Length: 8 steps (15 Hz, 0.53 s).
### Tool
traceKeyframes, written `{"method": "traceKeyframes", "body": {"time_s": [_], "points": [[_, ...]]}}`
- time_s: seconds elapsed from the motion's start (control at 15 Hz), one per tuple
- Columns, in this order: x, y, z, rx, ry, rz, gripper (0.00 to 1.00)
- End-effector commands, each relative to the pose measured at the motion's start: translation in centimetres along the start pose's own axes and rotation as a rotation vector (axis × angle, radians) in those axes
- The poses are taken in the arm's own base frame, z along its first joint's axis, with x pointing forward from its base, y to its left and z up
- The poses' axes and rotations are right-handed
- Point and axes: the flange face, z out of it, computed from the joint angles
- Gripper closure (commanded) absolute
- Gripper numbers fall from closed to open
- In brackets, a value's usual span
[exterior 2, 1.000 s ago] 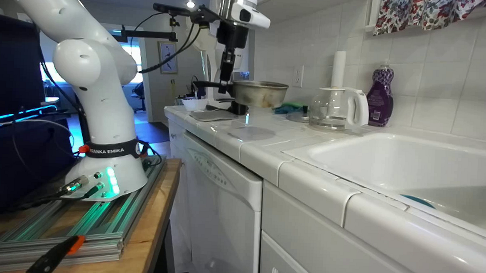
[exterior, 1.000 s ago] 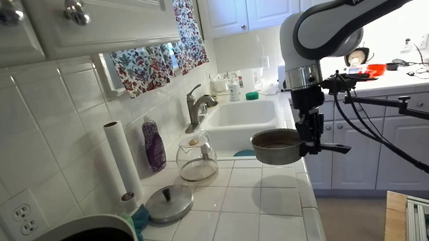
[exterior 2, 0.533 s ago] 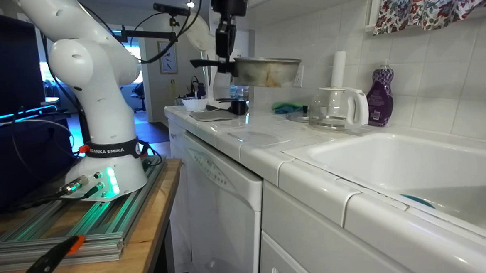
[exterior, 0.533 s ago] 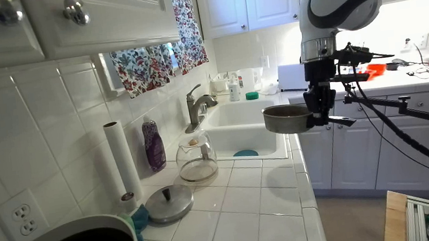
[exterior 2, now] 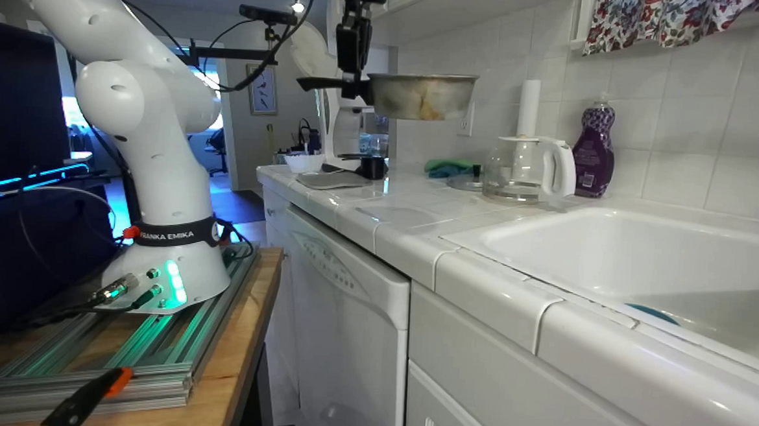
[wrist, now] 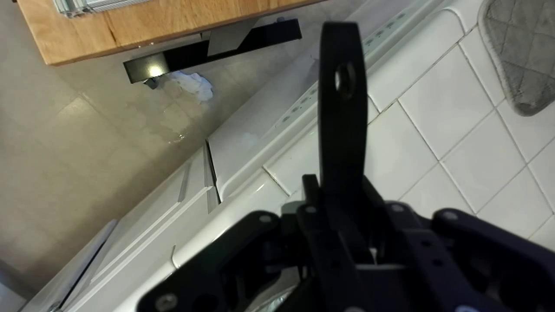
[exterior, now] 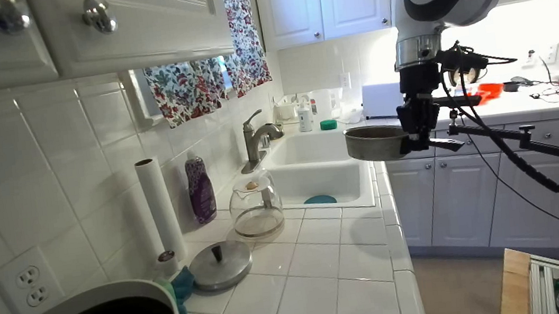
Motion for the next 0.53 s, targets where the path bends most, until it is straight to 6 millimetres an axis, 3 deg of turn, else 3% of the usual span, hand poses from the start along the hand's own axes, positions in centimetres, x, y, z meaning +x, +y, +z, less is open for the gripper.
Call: {"method": "traceKeyframes", "body": {"time_s": [0.0,0.13,0.2,0.47], "points": [[0.0,0.0,0.0,0.0,-0.001,0.0,0.77],[0.0,0.0,0.0,0.0,-0.001,0.0,0.77],[0.0,0.0,0.0,0.0,-0.001,0.0,0.94],[0.5,1.9,-0.6,-0.032,-0.033,0.012,0.94]]}}
